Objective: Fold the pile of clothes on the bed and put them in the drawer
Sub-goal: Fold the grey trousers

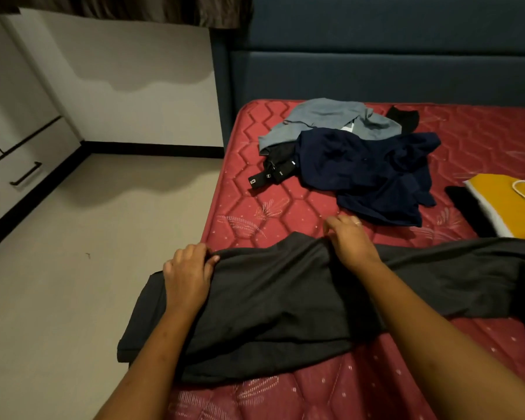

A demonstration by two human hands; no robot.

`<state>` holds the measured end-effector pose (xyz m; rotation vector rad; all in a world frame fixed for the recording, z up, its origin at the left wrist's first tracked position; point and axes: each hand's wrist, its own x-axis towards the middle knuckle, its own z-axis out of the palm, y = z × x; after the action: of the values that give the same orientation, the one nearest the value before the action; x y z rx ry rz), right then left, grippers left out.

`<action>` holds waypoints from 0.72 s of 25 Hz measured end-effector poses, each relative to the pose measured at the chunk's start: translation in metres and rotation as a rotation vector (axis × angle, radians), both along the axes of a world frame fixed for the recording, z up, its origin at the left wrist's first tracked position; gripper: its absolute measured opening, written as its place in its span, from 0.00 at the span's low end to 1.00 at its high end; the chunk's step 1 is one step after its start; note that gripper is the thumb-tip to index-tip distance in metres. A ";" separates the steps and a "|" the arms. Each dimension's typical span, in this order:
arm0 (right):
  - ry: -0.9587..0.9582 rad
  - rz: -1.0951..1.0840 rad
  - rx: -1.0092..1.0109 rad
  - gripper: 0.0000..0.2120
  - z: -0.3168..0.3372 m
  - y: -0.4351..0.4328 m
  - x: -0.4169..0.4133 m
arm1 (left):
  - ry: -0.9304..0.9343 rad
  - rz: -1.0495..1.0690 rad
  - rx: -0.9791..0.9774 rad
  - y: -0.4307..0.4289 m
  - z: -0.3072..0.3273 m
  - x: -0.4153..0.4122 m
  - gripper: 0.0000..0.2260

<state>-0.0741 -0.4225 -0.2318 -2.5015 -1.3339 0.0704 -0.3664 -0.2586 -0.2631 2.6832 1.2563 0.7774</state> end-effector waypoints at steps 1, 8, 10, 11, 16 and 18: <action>-0.078 -0.045 0.043 0.14 -0.003 0.002 -0.008 | 0.009 0.014 0.019 -0.006 0.003 -0.002 0.14; -0.135 0.178 0.094 0.27 -0.036 -0.050 -0.081 | 0.168 -0.305 -0.098 -0.114 -0.017 -0.018 0.30; -0.081 0.315 0.048 0.29 -0.038 -0.073 -0.091 | 0.275 -0.326 -0.124 -0.123 -0.020 -0.022 0.32; -0.083 0.350 0.045 0.29 -0.037 -0.082 -0.092 | 0.308 -0.323 -0.110 -0.124 -0.018 -0.024 0.33; -0.234 0.424 0.028 0.18 -0.039 -0.114 -0.103 | 0.264 -0.447 -0.017 -0.146 0.002 -0.018 0.31; -0.218 0.402 -0.011 0.17 -0.042 -0.119 -0.109 | 0.262 -0.506 0.038 -0.158 0.007 -0.004 0.23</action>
<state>-0.1827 -0.5418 -0.2738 -2.2622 -1.9136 -0.1115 -0.3706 -0.4164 -0.2556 3.0049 0.5393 0.3942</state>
